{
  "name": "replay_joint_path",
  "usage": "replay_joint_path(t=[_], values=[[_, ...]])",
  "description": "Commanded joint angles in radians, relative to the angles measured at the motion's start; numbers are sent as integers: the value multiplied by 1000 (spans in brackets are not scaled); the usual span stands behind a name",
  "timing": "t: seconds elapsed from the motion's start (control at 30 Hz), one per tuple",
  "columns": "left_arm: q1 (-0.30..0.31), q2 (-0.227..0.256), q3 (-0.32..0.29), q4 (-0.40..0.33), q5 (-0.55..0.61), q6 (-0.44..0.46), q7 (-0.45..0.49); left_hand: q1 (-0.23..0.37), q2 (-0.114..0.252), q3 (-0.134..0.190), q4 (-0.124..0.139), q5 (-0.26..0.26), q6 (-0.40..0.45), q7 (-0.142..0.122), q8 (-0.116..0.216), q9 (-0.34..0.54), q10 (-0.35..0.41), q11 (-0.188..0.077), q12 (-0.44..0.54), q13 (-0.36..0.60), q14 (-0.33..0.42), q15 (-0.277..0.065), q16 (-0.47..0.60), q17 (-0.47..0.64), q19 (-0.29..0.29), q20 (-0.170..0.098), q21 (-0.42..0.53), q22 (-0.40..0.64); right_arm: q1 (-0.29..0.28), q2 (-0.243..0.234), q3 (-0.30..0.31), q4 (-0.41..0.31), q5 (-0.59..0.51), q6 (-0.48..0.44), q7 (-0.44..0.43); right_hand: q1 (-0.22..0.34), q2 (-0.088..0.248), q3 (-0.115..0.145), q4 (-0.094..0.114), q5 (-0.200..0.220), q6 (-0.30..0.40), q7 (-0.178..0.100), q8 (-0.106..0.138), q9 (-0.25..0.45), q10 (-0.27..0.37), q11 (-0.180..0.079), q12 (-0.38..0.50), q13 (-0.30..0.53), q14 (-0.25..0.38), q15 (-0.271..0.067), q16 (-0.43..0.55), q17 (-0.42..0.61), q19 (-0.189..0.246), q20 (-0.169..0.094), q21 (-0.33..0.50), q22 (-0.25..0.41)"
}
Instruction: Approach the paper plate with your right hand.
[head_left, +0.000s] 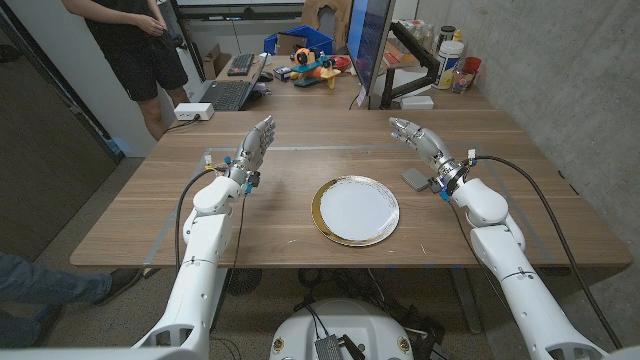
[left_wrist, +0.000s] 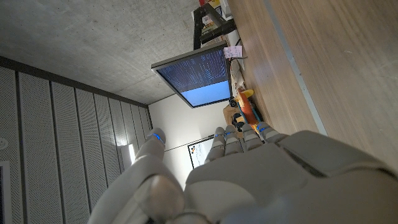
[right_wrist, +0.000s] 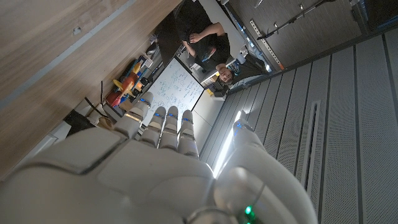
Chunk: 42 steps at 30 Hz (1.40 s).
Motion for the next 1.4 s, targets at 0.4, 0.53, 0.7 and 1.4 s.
replay_joint_path(t=[0.4, 0.53, 0.7, 1.4], values=[[-4, 6, 2, -13, 11, 12, -4, 2, 8, 0, -9, -3, 1, 3, 2, 5, -5, 6, 3, 3, -6, 1, 2, 2, 6, 0, -10, 3, -11, 0, -3, 0, -46, 44, -29, 9, -6, 4, -9, 7, 12, -7, 9, 5, 9, -3, 5, 3, 8, -4, 3, 0, 10, -2, 10, 3], [-4, 7, 2, -14, 11, 14, -5, 2, 8, 0, -9, -3, 1, 3, 2, 5, -4, 6, 4, 3, -6, 2, 2, 2, 7, 0, -12, 3, -14, 1, -5, -3, -66, 49, -42, 10, -6, 4, -10, 7, 13, -8, 9, 5, 11, -2, 5, 3, 9, -4, 3, -1, 11, -3, 10, 3], [-2, 8, 3, -21, 13, 16, -5, 2, 8, 0, -9, -3, 1, 3, 2, 5, -4, 4, 4, 3, -6, 1, 2, 2, 7, 1, -13, 3, -16, -3, -9, -6, -96, 54, -55, 10, -6, 4, -11, 9, 16, -11, 10, 5, 13, -1, 5, 3, 12, -5, 4, -1, 14, -5, 10, 3], [-4, 8, 5, -14, 15, 20, -11, 1, 10, -2, -11, -3, 2, 4, 2, 5, -6, 7, 3, 3, -8, 3, 2, 2, 5, -5, -20, 3, -30, -8, -12, -11, -132, 79, -70, 11, -6, 5, -13, 14, 23, -12, 10, 5, 23, -7, 7, 3, 18, -10, 5, -1, 21, -7, 11, 3]])
